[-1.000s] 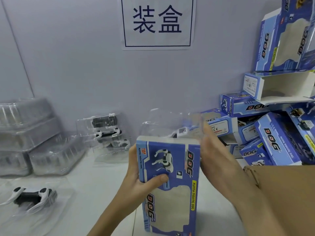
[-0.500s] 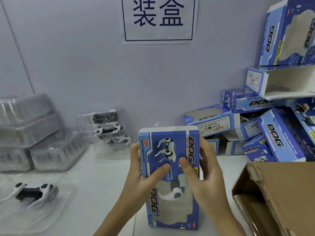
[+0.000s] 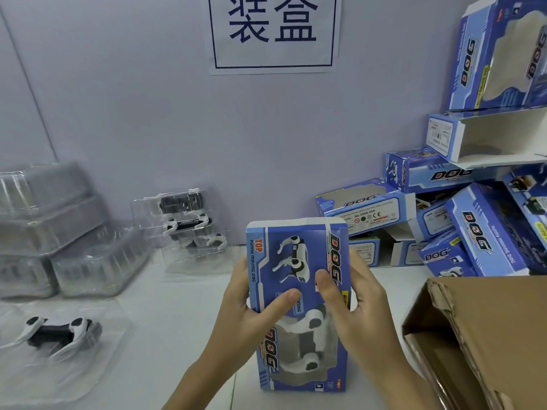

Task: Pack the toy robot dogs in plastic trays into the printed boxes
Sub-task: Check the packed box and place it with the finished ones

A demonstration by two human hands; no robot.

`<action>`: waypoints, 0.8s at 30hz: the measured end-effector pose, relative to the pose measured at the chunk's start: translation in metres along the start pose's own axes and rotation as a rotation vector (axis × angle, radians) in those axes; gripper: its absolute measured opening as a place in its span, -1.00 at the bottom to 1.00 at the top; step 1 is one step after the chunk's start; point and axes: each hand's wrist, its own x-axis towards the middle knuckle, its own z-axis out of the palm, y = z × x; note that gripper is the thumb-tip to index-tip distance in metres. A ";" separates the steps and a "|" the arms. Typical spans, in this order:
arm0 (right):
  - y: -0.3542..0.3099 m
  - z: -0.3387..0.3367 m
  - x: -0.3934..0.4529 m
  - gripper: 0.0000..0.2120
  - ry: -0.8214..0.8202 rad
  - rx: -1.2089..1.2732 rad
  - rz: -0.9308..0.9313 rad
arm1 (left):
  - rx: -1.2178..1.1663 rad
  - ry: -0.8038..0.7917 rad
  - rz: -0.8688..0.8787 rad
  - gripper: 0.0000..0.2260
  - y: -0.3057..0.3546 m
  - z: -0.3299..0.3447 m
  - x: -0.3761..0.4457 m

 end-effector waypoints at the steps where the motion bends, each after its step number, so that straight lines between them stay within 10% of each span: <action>1: 0.000 0.000 0.000 -0.36 0.004 0.008 -0.001 | 0.012 0.009 0.017 -0.47 0.002 0.001 0.000; 5: 0.003 -0.002 0.001 -0.59 0.002 0.096 0.018 | 0.063 0.003 0.092 -0.53 0.004 0.001 -0.001; 10: 0.004 -0.001 0.001 -0.21 0.001 0.090 0.039 | 0.115 -0.001 0.140 -0.56 0.004 -0.001 0.000; 19: 0.008 0.012 -0.008 -0.56 0.165 -0.094 -0.249 | 0.441 0.324 0.192 -0.72 -0.005 0.004 0.001; 24: 0.015 0.029 -0.019 -0.19 0.030 -0.151 -0.168 | 0.427 0.314 0.342 -0.60 -0.002 0.000 -0.003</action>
